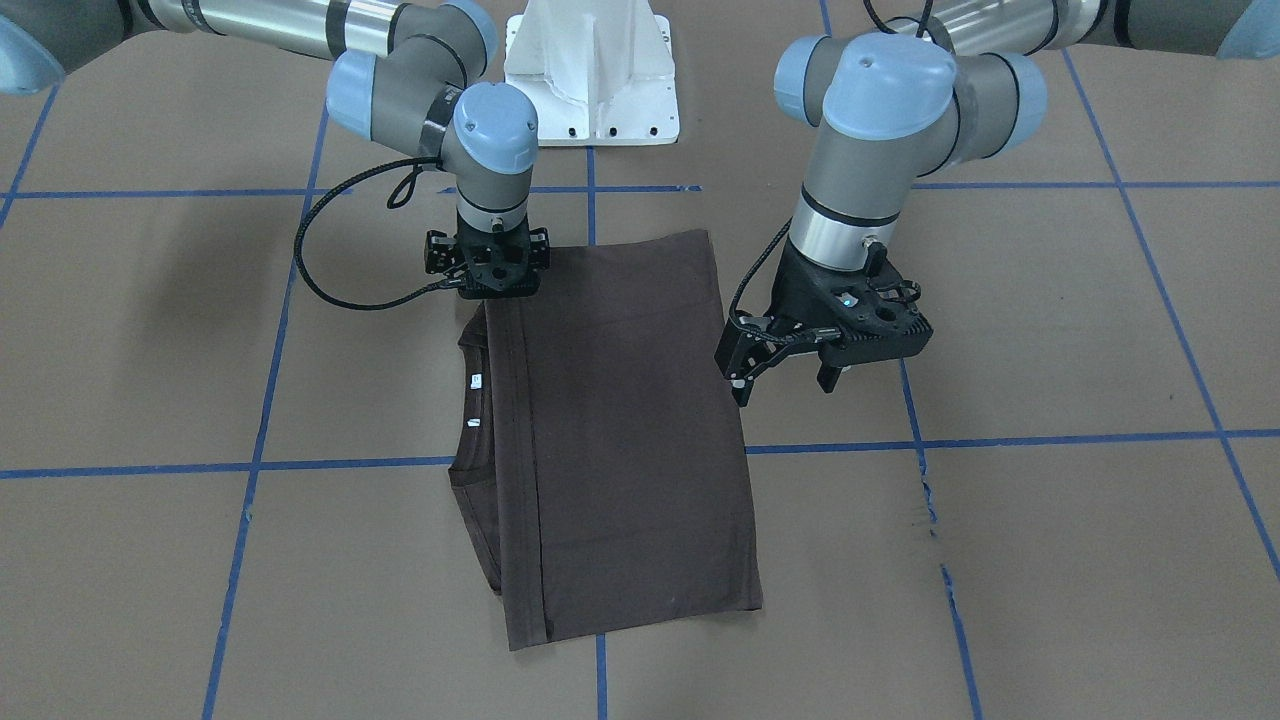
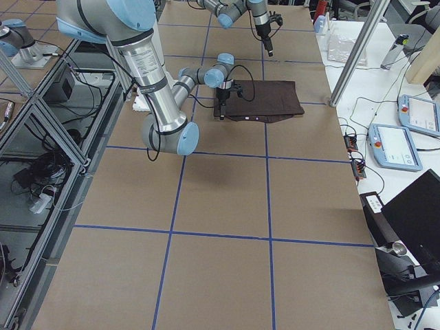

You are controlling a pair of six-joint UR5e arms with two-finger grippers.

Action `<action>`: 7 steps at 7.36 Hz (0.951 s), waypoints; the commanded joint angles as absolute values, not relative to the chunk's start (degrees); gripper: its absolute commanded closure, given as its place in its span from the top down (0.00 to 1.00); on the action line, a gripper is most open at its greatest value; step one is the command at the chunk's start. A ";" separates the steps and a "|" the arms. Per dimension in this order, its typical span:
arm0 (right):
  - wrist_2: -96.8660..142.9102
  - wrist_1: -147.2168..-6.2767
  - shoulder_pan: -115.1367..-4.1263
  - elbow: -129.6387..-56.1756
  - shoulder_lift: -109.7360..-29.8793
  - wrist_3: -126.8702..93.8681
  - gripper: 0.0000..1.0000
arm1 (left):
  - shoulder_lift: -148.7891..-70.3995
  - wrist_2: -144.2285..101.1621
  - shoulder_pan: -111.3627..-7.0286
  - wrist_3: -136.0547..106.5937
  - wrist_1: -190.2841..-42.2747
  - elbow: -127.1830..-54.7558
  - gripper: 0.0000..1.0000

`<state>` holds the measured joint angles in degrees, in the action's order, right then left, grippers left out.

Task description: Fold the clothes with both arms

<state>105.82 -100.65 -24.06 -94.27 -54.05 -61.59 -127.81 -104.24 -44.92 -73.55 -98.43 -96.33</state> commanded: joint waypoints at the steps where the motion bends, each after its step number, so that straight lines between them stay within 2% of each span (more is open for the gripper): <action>1: 105.82 -100.99 -23.99 -94.13 -54.49 -61.18 1.00 | -127.88 -104.24 -44.83 -73.65 -98.44 -96.33 1.00; 7: 105.91 -102.83 -25.40 -94.66 -54.58 -60.73 1.00 | -127.88 -104.15 -44.47 -73.74 -98.44 -96.24 1.00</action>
<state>105.91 -102.81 -25.09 -94.61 -54.54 -60.76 -127.88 -104.18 -44.54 -73.74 -98.44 -96.25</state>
